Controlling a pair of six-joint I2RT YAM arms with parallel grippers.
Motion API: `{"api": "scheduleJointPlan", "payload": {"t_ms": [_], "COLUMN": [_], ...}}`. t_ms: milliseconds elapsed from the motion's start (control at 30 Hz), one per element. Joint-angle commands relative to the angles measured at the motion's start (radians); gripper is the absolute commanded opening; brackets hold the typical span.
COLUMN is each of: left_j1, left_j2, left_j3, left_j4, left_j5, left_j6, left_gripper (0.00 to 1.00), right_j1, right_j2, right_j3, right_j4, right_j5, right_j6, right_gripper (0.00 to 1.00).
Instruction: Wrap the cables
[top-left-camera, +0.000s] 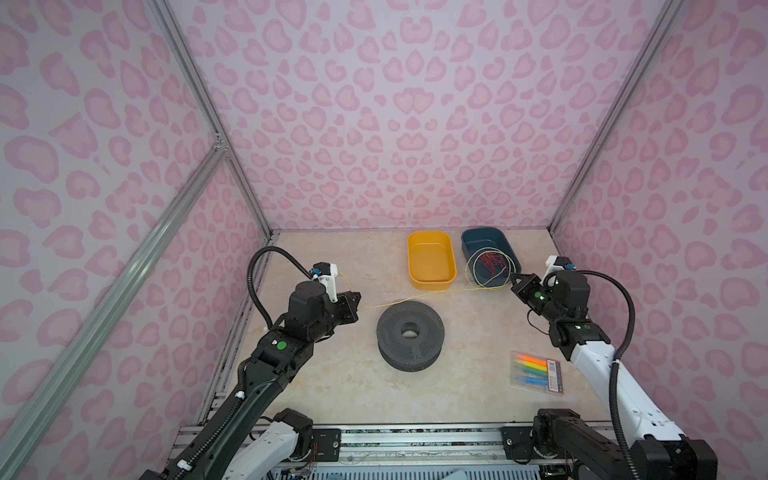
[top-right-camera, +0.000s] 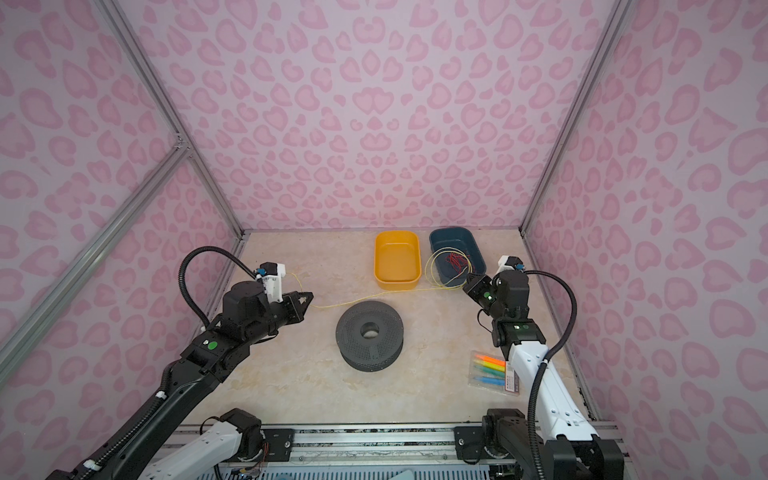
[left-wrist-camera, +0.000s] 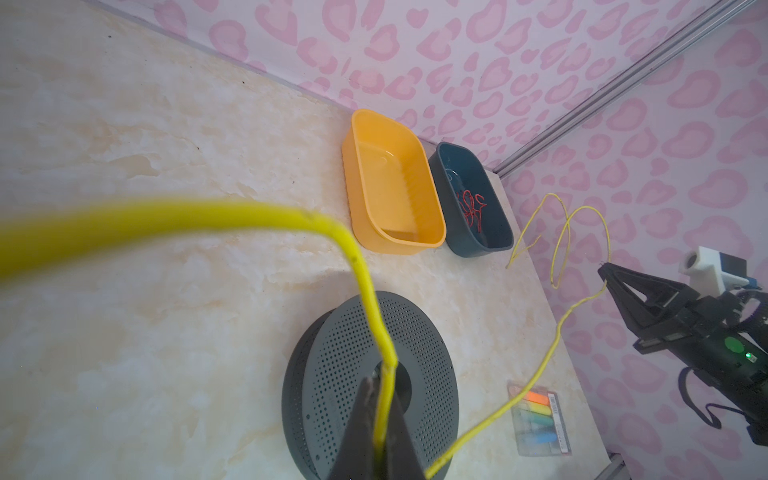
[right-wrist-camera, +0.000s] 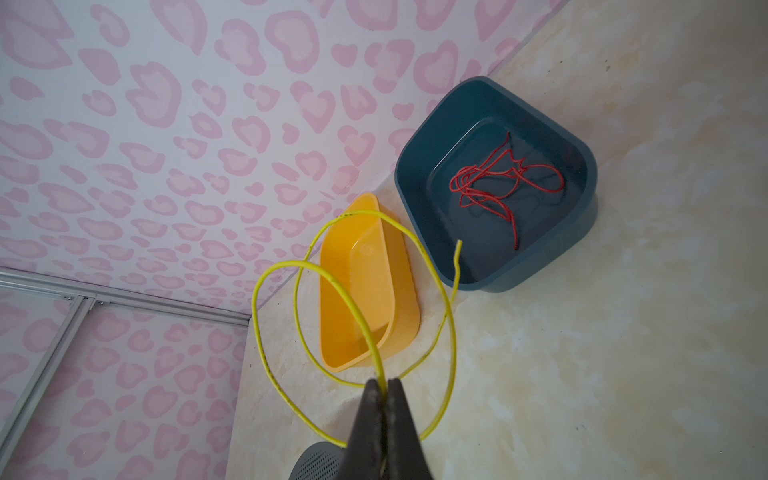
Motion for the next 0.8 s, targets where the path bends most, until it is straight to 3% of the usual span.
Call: {"api": "scheduleJointPlan", "payload": {"t_ms": [0,433,633,767], "left_j1": [0.009,0.015,0.016,0.017], "left_j2": [-0.025,-0.058,0.012,0.079], "left_j3": [-0.002,0.013,0.031,0.069], "left_j4": [-0.057,-0.050,0.002,0.038], "left_j5": [-0.148,-0.182,-0.099,-0.035], "left_j6": [0.036,0.049,0.031,0.021], "left_gripper": [0.04,0.04,0.04,0.04], "right_j1": [-0.012,-0.044,-0.004,0.058], "right_j2": [0.015,0.045,0.113,0.098], "right_j3": [-0.010,-0.065,-0.038,-0.019], "right_j4": [0.054,0.103,0.148,0.106], "right_j5": [0.120,0.068,-0.094,-0.078], "right_j6": [0.007,0.050,0.051,0.031], "right_gripper": [0.00,0.00,0.00,0.03]}}
